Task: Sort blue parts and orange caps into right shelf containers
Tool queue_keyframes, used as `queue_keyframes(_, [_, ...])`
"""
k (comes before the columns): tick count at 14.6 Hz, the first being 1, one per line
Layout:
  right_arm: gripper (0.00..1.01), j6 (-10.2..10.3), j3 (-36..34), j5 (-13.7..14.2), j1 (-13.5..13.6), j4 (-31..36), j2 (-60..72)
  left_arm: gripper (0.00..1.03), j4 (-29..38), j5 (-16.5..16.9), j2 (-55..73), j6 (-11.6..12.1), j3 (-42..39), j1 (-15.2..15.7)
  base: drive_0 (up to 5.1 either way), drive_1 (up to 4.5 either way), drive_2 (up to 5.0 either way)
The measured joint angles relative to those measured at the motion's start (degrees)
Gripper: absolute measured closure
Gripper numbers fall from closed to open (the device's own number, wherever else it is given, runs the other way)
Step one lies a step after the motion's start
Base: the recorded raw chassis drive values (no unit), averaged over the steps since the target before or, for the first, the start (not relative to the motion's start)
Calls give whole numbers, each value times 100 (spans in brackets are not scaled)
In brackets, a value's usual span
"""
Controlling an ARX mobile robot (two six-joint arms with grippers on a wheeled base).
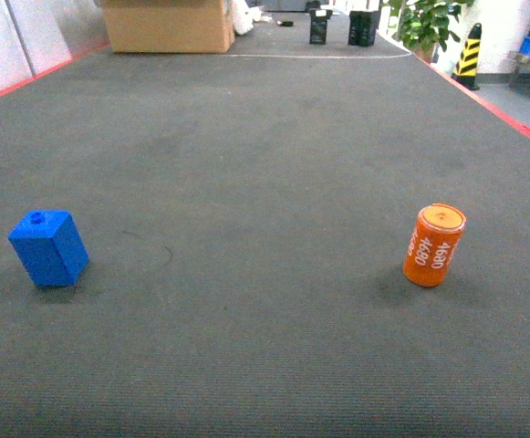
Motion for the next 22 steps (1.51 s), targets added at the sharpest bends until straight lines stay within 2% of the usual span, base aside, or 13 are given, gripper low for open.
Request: queue_keyframes(22, [3,-2,0,0,0,0,0,5,0,0,0,0,0,0,0,0,0])
